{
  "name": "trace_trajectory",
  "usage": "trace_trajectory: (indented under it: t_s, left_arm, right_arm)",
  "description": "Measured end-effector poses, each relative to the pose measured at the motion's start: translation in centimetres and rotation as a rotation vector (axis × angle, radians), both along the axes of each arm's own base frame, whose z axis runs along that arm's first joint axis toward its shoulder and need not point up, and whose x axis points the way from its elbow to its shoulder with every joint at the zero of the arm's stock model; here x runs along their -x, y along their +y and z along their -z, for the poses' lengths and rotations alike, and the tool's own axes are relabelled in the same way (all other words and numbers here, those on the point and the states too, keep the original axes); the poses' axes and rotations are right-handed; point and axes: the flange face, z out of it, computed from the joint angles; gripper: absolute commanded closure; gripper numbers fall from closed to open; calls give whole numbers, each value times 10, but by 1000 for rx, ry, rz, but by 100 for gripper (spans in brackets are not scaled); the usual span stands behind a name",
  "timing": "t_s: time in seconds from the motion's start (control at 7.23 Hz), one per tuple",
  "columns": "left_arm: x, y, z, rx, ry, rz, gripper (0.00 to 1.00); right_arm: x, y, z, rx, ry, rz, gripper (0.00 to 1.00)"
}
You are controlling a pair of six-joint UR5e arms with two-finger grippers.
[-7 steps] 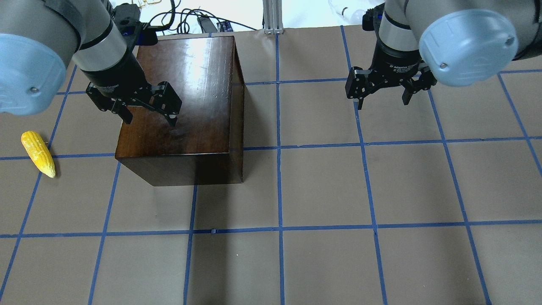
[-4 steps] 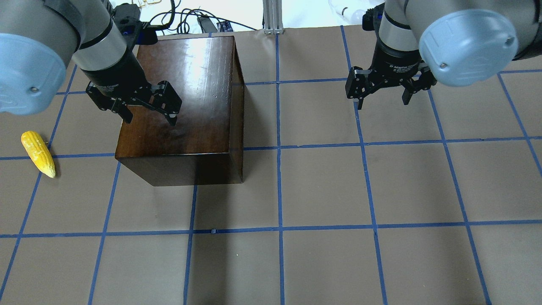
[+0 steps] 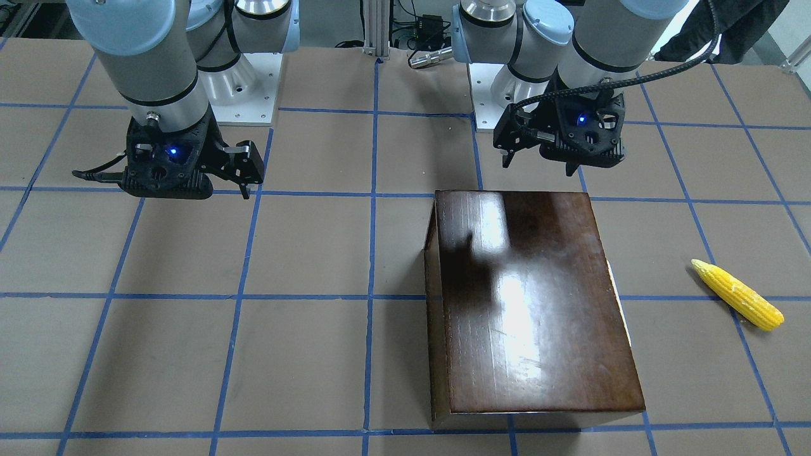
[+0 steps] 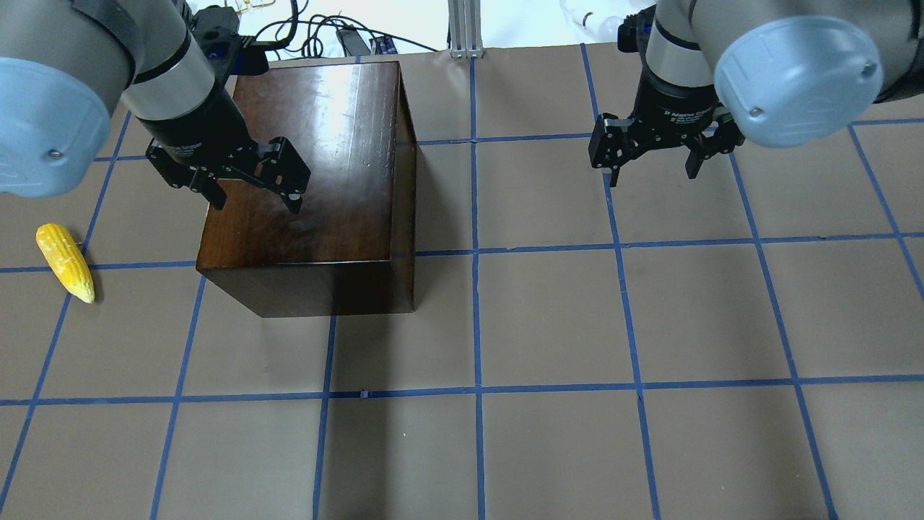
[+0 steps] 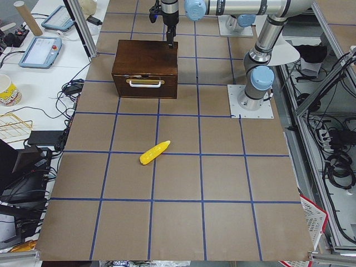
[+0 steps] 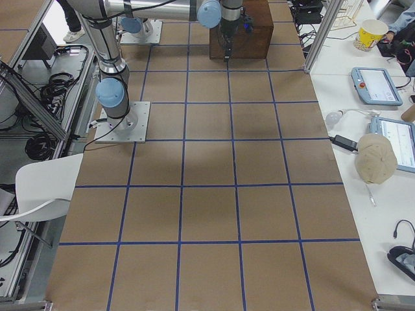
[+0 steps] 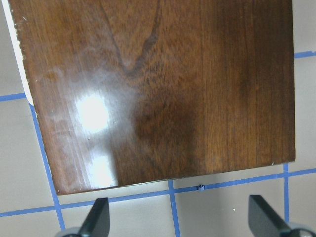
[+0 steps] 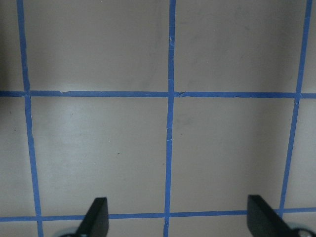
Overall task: Open drawer and put corn inside
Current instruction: 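Move the left gripper down beside the cabinet toward the white drawer handle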
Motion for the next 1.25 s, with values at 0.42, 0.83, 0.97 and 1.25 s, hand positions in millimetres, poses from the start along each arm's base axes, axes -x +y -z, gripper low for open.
trace_trajectory:
  t_s: [0.42,0.83,0.97,1.25]
  left_arm:
    - [-16,-5,-8,18,6,-39,0]
    - [-73,-24,-29,56,18,-111,0]
    - [-100,-33,-31,65,22,-110,0]
    - [-160,-46,-28,74,51,-85,0]
  right_arm:
    - [0,0,0,-1,0,0,0]
    - [0,0,0,0,0,0,0]
    - [0,0,0,0,0,0,0]
    - [0,0,0,0,0,0,0]
